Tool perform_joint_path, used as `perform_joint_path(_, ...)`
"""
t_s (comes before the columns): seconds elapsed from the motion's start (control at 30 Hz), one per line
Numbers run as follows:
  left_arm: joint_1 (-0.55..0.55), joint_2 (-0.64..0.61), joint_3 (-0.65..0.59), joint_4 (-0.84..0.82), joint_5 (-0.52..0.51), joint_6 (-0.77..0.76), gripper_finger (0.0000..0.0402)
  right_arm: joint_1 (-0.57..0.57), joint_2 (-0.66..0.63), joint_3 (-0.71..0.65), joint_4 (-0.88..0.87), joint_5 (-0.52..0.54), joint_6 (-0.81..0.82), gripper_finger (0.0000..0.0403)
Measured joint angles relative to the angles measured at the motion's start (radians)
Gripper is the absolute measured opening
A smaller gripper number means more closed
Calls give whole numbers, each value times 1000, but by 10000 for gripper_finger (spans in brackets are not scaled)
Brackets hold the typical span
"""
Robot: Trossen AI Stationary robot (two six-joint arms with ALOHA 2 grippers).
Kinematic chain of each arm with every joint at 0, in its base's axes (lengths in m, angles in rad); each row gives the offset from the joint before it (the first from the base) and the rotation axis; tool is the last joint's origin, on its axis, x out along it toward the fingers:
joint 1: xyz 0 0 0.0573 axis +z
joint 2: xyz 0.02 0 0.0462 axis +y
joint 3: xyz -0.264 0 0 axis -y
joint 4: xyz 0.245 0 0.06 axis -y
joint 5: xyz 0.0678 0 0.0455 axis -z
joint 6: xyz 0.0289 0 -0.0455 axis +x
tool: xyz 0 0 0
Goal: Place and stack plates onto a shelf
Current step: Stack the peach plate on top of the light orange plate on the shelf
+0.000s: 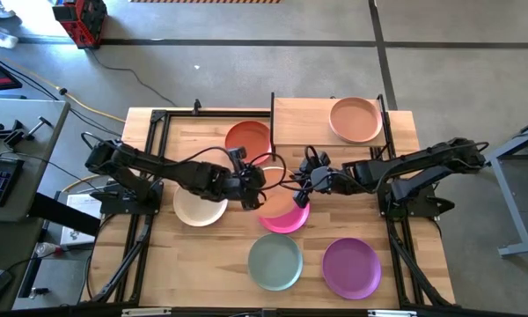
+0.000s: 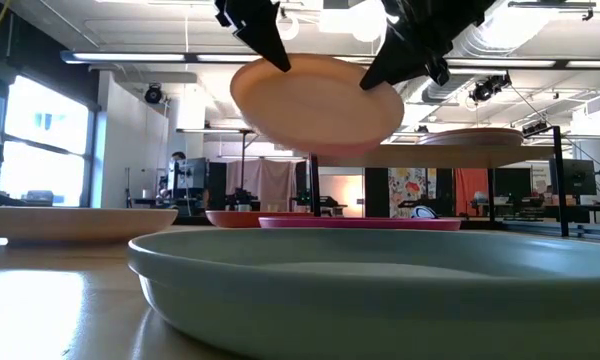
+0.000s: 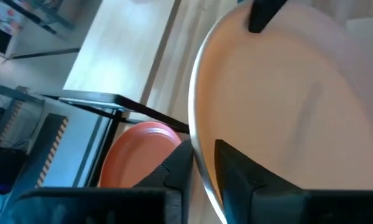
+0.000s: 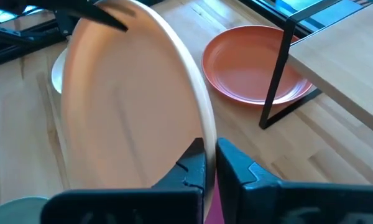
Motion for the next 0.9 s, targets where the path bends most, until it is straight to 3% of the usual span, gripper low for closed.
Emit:
perform_joint_path(0.3, -7, -15, -1, 52, 3, 21, 108, 0, -2, 0, -3, -4, 13, 1)
perform_joint_path(0.63, -44, -102, 0, 31, 11, 12, 108, -15, -24, 1, -26, -2, 12, 1)
perform_joint_path(0.9, -104, -161, 0, -47, 26, -23, 106, -97, -134, 1, -108, 0, 6, 1)
